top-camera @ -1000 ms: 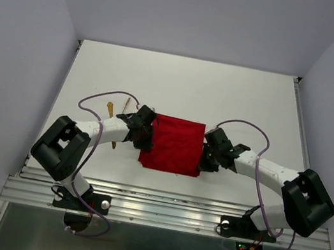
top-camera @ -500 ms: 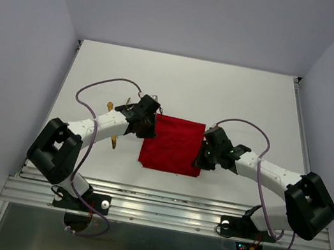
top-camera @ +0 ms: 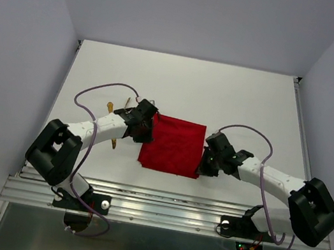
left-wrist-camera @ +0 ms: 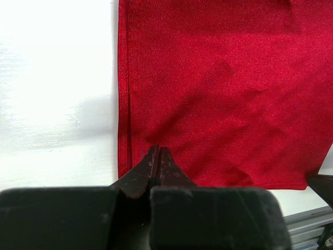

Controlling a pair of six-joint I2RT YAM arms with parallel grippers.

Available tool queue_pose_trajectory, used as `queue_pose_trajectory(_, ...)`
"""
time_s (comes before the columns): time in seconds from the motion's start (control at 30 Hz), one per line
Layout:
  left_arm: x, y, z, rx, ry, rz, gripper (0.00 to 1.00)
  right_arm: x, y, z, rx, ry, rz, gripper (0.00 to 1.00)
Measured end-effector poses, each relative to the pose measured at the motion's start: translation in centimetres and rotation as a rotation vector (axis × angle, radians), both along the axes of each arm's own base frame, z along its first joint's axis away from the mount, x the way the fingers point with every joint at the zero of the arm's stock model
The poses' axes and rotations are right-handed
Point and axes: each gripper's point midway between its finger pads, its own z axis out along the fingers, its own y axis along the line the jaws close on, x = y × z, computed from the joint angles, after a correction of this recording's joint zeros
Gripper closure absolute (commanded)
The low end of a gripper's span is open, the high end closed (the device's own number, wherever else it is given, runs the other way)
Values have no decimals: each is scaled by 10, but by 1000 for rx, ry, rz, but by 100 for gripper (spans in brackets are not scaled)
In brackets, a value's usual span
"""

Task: Fold the napkin into a case and place the utensils inside
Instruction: Smooth out the square-folded napkin at the center of the board.

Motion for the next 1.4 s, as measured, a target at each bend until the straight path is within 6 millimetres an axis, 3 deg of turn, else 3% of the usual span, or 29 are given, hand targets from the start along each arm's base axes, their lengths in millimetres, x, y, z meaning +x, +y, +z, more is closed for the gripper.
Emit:
queue_pose_trajectory(0.17,0,0,0,0,0,1,100,0,2,13,19,-34,5,95)
queue_pose_trajectory(0.27,-1,1,-2,1,3,1,100,-2,2,9,14,-26,7,96)
queue_pose_trajectory(0.37,-3,0,-3,-6,12,-1,100,-10,-5,-7,-25,16,4,94)
queue_pose_trajectory(0.53,1,-1,0,-13,11,7,100,2,-13,-1,-86,-28,-20,91)
queue_pose_trajectory(0.6,8,-3,3,-20,5,12,100,17,-13,11,-103,-81,-36,91)
queue_pose_trajectory(0.73,40,-4,14,-24,-33,59,100,58,-11,46,-89,-192,-96,91)
queue_pose_trajectory(0.83,61,-5,21,-24,-59,86,100,106,-24,72,-63,-272,-208,91)
queue_pose_trajectory(0.97,87,-6,25,-17,-84,115,100,147,-37,81,-71,-304,-281,91)
queue_pose_trajectory(1.07,105,-7,21,-10,-89,128,100,177,-32,81,-84,-316,-277,91)
queue_pose_trajectory(1.17,113,-3,9,11,-77,134,100,194,-28,73,-101,-312,-265,91)
queue_pose_trajectory(1.27,115,3,-8,44,-51,138,100,202,-30,60,-108,-296,-262,91)
queue_pose_trajectory(1.4,117,5,-26,63,-20,140,100,208,-38,26,-134,-230,-264,92)
